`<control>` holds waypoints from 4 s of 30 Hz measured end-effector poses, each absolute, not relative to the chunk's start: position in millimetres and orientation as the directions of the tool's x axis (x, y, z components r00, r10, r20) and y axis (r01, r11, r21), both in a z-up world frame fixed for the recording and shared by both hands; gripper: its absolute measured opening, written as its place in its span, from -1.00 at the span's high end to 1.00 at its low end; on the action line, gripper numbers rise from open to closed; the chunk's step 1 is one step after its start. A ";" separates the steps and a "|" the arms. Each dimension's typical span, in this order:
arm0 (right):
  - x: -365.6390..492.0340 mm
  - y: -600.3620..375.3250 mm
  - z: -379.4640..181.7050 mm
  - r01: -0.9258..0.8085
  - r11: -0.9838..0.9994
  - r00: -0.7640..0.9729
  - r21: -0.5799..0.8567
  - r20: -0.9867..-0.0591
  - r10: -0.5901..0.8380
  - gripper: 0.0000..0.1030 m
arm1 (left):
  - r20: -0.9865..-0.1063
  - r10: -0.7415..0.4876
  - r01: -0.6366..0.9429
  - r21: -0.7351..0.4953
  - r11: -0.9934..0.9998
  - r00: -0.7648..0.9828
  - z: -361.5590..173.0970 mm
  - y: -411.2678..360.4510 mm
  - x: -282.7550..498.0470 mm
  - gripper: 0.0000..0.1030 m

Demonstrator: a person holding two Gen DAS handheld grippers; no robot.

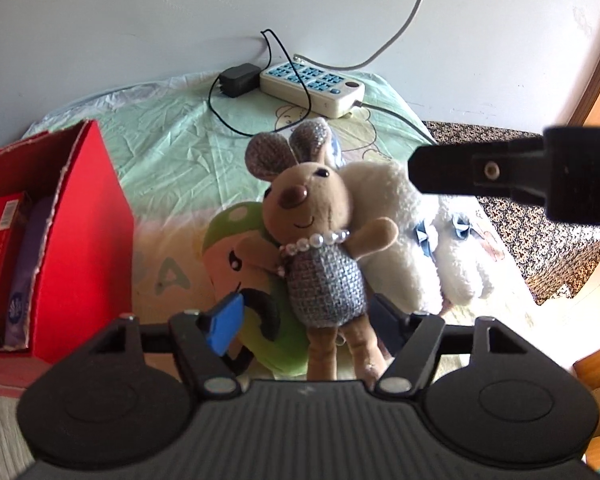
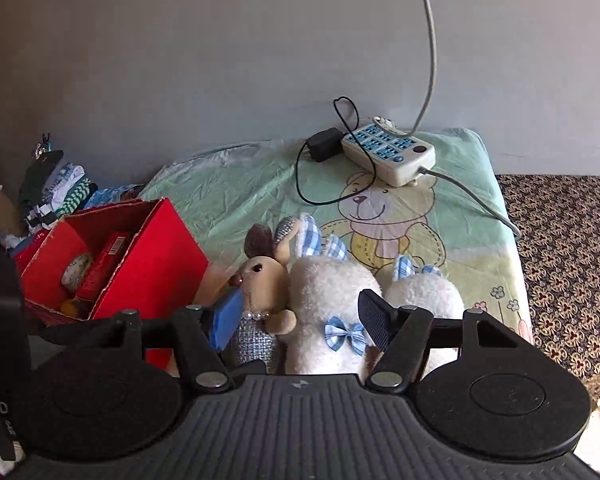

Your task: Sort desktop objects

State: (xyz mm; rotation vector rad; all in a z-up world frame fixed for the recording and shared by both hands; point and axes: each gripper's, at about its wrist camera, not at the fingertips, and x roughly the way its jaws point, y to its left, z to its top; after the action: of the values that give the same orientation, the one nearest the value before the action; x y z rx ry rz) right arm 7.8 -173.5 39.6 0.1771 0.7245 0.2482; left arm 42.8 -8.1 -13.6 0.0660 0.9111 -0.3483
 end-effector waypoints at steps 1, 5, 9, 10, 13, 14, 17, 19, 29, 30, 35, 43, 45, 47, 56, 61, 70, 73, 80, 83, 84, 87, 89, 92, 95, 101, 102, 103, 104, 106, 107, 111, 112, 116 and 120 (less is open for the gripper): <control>9.4 -173.2 39.6 -0.154 0.960 0.726 0.232 -0.632 0.270 -0.27 | -0.779 -0.272 0.325 -0.093 0.941 0.564 -12.8 -5.4 42.1 -0.36; 17.7 -187.4 26.0 -0.068 0.973 0.709 0.222 -0.675 0.203 -0.26 | -0.763 -0.289 0.341 -0.095 0.935 0.578 -9.6 3.1 37.9 -0.40; 20.3 -197.1 17.9 -0.044 0.946 0.682 0.322 -0.682 0.264 -0.07 | -0.759 -0.308 0.368 -0.097 0.925 0.573 -9.8 -4.0 39.1 -0.42; 20.8 -194.6 18.7 -0.061 0.939 0.680 0.339 -0.674 0.287 -0.07 | -0.759 -0.312 0.376 -0.095 0.922 0.572 -10.9 -8.0 40.0 -0.42; 23.4 -176.7 24.9 -0.154 0.921 0.667 0.359 -0.650 0.365 -0.07 | -0.764 -0.313 0.385 -0.092 0.918 0.565 -17.1 -16.6 42.7 -0.41; 25.6 -171.8 24.8 -0.170 0.920 0.662 0.352 -0.651 0.371 -0.07 | -0.767 -0.311 0.385 -0.091 0.918 0.561 -19.8 -18.3 43.6 -0.38; 32.3 -156.9 24.6 -0.217 0.918 0.646 0.332 -0.656 0.390 -0.06 | -0.764 -0.299 0.380 -0.076 0.922 0.571 -24.5 -17.2 43.4 -0.36; 38.5 -154.1 21.5 -0.227 0.910 0.629 0.347 -0.661 0.409 -0.06 | -0.764 -0.289 0.380 -0.062 0.923 0.577 -27.2 -15.9 42.6 -0.32; 64.7 -143.5 0.4 -0.218 0.910 0.552 0.352 -0.725 0.413 -0.08 | -0.728 -0.306 0.414 -0.033 0.910 0.614 -33.1 -17.5 35.1 -0.29; 67.5 -141.7 -1.4 -0.210 0.916 0.548 0.341 -0.735 0.399 -0.11 | -0.725 -0.304 0.415 -0.027 0.909 0.618 -33.8 -18.2 34.6 -0.28; 75.1 -136.3 -9.1 -0.190 0.934 0.522 0.302 -0.774 0.357 -0.20 | -0.718 -0.295 0.422 -0.002 0.907 0.631 -36.3 -21.7 32.4 -0.20; 77.9 -141.7 -13.4 -0.142 0.933 0.509 0.329 -0.784 0.354 0.05 | -0.709 -0.283 0.413 0.014 0.910 0.647 -33.6 -24.3 22.9 0.01; 74.6 -144.4 -12.2 -0.134 0.927 0.514 0.350 -0.775 0.367 0.08 | -0.709 -0.283 0.411 0.010 0.912 0.646 -30.5 -24.4 18.2 0.03; 69.2 -147.1 -9.4 -0.127 0.917 0.523 0.377 -0.760 0.385 0.11 | -0.701 -0.285 0.407 0.009 0.913 0.654 -25.1 -23.4 11.4 0.04; 32.2 -154.5 25.2 -0.173 0.860 0.619 0.479 -0.626 0.473 0.13 | -0.611 -0.265 0.380 0.064 0.923 0.746 20.3 -16.9 -32.9 0.04; 18.5 -140.2 55.2 -0.278 0.830 0.665 0.484 -0.526 0.530 0.13 | -0.553 -0.218 0.309 0.077 0.948 0.805 55.1 3.3 -50.2 0.04; 53.8 -72.1 85.8 -0.402 0.716 0.641 0.570 -0.383 0.665 0.15 | -0.496 -0.070 0.166 0.152 0.974 0.865 95.7 74.1 -27.7 0.03; 69.6 -40.0 85.2 -0.398 0.710 0.626 0.581 -0.394 0.673 0.16 | -0.500 -0.064 0.167 0.165 0.972 0.864 93.2 102.9 -17.0 0.02; 93.0 23.2 65.4 -0.311 0.707 0.613 0.635 -0.435 0.660 0.19 | -0.544 -0.106 0.231 0.166 0.959 0.832 75.0 170.8 15.5 0.05; 95.2 43.5 52.7 -0.276 0.764 0.649 0.583 -0.473 0.595 0.22 | -0.585 -0.155 0.262 0.101 0.960 0.796 56.6 194.7 33.0 0.03; 95.2 48.1 50.8 -0.273 0.777 0.661 0.567 -0.477 0.579 0.27 | -0.590 -0.166 0.267 0.088 0.960 0.790 55.3 200.0 35.5 0.04; 98.1 55.2 50.1 -0.242 0.805 0.686 0.542 -0.491 0.537 0.51 | -0.602 -0.197 0.285 0.053 0.957 0.774 52.7 214.4 42.4 0.09; 102.3 56.2 48.2 -0.219 0.807 0.688 0.548 -0.500 0.526 0.51 | -0.607 -0.226 0.304 0.027 0.952 0.762 52.5 219.2 44.2 0.09; 103.4 58.4 46.3 -0.208 0.830 0.696 0.518 -0.518 0.498 0.49 | -0.621 -0.239 0.320 0.019 0.947 0.746 40.3 234.0 54.5 0.09; 101.6 53.2 46.3 -0.188 0.825 0.710 0.533 -0.506 0.489 0.46 | -0.652 -0.259 0.321 -0.024 0.947 0.713 26.8 242.2 59.7 0.12; 97.3 40.4 44.2 -0.134 0.830 0.736 0.542 -0.506 0.449 0.13 | -0.694 -0.284 0.316 -0.086 0.945 0.661 12.2 253.2 73.1 0.20; 95.3 38.9 44.6 -0.125 0.829 0.740 0.546 -0.505 0.445 0.13 | -0.695 -0.280 0.323 -0.072 0.944 0.662 9.6 251.6 75.9 0.22; 93.1 37.5 45.3 -0.118 0.827 0.743 0.549 -0.504 0.440 0.13 | -0.696 -0.274 0.331 -0.056 0.942 0.663 6.8 249.7 78.2 0.22; 90.4 36.3 46.5 -0.115 0.826 0.747 0.552 -0.500 0.438 0.13 | -0.702 -0.264 0.337 -0.036 0.941 0.661 3.6 246.6 78.2 0.21; 85.2 35.9 50.2 -0.110 0.829 0.754 0.549 -0.496 0.429 0.13 | -0.712 -0.243 0.349 0.003 0.937 0.659 -2.1 240.9 77.5 0.18; 83.1 36.7 52.0 -0.111 0.834 0.756 0.540 -0.500 0.423 0.14 | -0.709 -0.241 0.358 0.018 0.934 0.663 -0.3 239.8 73.9 0.20; 75.6 39.4 56.3 -0.109 0.864 0.743 0.491 -0.537 0.399 0.14 | -0.674 -0.225 0.381 0.090 0.920 0.704 17.0 238.4 51.7 0.17; 72.9 39.3 57.4 -0.108 0.872 0.743 0.477 -0.545 0.389 0.14 | -0.649 -0.228 0.379 0.101 0.920 0.726 25.4 241.8 43.5 0.17; 64.0 34.9 57.7 -0.090 0.903 0.732 0.420 -0.587 0.346 0.13 | -0.567 -0.265 0.390 0.110 0.914 0.780 52.4 257.9 25.9 0.08; 65.8 29.8 46.9 -0.057 0.900 0.693 0.432 -0.632 0.347 0.13 | -0.569 -0.401 0.504 0.028 0.863 0.718 59.3 241.8 20.8 0.05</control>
State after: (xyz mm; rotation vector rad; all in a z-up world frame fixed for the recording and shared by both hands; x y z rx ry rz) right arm 65.8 29.8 46.9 0.4004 0.7766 0.2323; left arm 20.8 241.8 59.3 0.1868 0.5841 -0.5036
